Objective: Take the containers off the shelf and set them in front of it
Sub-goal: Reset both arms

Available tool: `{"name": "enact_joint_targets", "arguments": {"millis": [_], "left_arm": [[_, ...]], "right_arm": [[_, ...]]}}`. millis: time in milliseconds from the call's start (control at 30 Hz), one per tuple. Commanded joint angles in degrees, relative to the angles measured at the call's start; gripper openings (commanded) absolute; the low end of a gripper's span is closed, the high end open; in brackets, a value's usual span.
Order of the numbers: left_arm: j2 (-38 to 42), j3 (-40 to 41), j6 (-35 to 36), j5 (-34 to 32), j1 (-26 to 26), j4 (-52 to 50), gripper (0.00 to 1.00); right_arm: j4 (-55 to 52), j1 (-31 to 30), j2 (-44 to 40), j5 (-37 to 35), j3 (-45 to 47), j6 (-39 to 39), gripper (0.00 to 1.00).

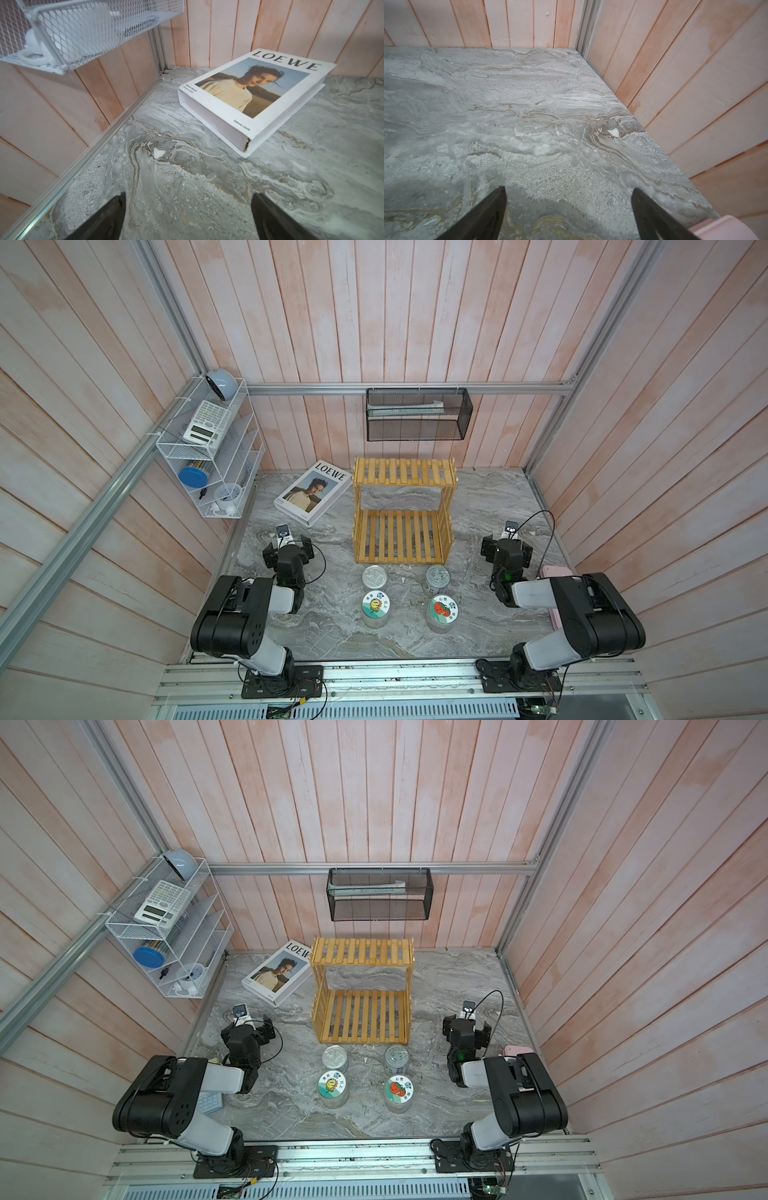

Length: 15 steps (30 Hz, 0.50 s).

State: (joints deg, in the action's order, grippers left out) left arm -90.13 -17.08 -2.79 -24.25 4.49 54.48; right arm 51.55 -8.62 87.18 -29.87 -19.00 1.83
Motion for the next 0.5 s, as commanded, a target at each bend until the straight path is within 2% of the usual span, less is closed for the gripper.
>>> {"name": "enact_joint_targets", "arguments": {"millis": [0, 67, 167, 333, 467], "left_arm": [[0.18, -0.1, -0.19, 1.02, -0.19, 8.07, 1.0], [0.02, 0.1, -0.2, 0.42, -0.17, 8.51, 1.0], [-0.01, -0.29, -1.03, -1.96, -0.19, 7.78, 1.0], [0.13, -1.82, -1.34, -2.75, -0.18, 4.7, 1.0], [0.09, -1.82, -1.35, -2.83, -0.2, 4.67, 1.0]], "right_arm": [[8.38, 0.17, 1.64, 2.52, 1.61, -1.3, 0.98], [17.81, -0.18, 4.97, 3.27, 3.8, -2.76, 0.98], [22.98, -1.47, 6.01, 0.23, 5.56, -3.53, 0.98], [22.44, -2.45, 6.27, -0.84, 4.9, -4.72, 0.98], [17.49, -1.85, 5.26, -1.2, 3.05, -3.52, 0.98]]}}
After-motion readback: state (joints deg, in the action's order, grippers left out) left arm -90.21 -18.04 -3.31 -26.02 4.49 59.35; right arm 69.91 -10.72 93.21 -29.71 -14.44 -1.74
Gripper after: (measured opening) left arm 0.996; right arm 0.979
